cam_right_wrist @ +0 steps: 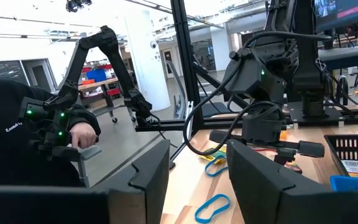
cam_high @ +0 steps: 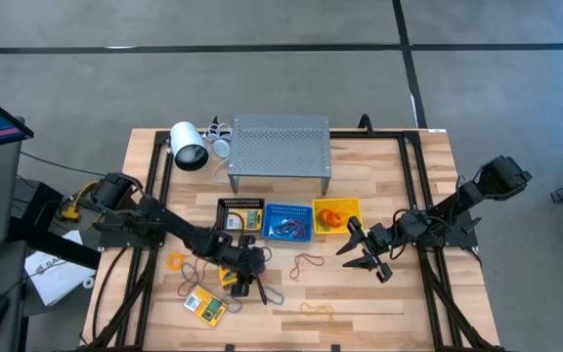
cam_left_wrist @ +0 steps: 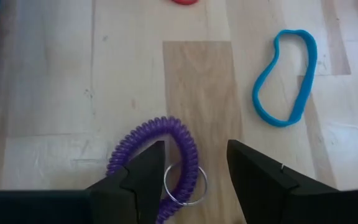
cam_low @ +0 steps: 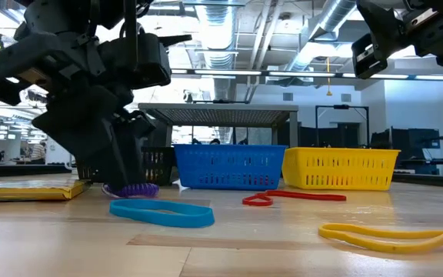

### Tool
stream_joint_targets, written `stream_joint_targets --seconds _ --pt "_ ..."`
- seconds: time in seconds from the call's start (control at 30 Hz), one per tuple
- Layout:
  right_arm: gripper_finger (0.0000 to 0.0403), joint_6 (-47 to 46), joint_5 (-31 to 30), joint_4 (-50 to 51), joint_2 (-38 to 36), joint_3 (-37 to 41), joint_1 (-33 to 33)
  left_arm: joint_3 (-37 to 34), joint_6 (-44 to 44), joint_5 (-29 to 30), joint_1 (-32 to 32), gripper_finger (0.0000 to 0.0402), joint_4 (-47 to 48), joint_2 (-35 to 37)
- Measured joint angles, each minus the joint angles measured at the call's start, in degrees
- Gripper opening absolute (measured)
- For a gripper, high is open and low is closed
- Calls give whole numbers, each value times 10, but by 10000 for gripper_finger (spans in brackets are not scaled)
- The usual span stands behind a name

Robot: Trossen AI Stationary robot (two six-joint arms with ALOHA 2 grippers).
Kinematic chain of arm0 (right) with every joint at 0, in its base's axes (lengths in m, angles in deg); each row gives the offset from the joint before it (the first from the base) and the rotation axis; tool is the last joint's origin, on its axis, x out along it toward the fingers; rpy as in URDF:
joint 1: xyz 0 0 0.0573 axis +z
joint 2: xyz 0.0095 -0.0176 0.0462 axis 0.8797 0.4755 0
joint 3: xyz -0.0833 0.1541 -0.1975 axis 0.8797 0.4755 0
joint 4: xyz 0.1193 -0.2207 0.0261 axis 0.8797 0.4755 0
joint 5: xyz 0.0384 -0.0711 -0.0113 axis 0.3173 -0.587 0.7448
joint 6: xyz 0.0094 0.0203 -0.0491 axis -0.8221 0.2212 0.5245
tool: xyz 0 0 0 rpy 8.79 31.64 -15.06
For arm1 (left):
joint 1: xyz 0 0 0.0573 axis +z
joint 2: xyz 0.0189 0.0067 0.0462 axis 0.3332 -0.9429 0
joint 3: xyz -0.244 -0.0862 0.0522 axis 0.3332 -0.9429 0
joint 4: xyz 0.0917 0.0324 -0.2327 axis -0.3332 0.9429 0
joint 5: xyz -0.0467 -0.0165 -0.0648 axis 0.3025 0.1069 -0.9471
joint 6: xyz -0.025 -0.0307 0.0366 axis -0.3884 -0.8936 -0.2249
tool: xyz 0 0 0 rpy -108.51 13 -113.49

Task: Pick & Place Office Desk Supplies
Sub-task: Put the purple spiral keychain into the yellow bin

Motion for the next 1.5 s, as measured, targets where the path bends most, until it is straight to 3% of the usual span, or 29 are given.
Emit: stream_joint_targets --seconds 0.53,1.03,1.5 --pt "155 0 0 0 0 0 0 2 -2 20 -3 126 -3 -27" --pt "155 0 0 0 0 0 0 1 15 14 0 17 -4 -27" --pt "155 -3 0 9 0 0 0 -2 42 -32 14 10 -1 83"
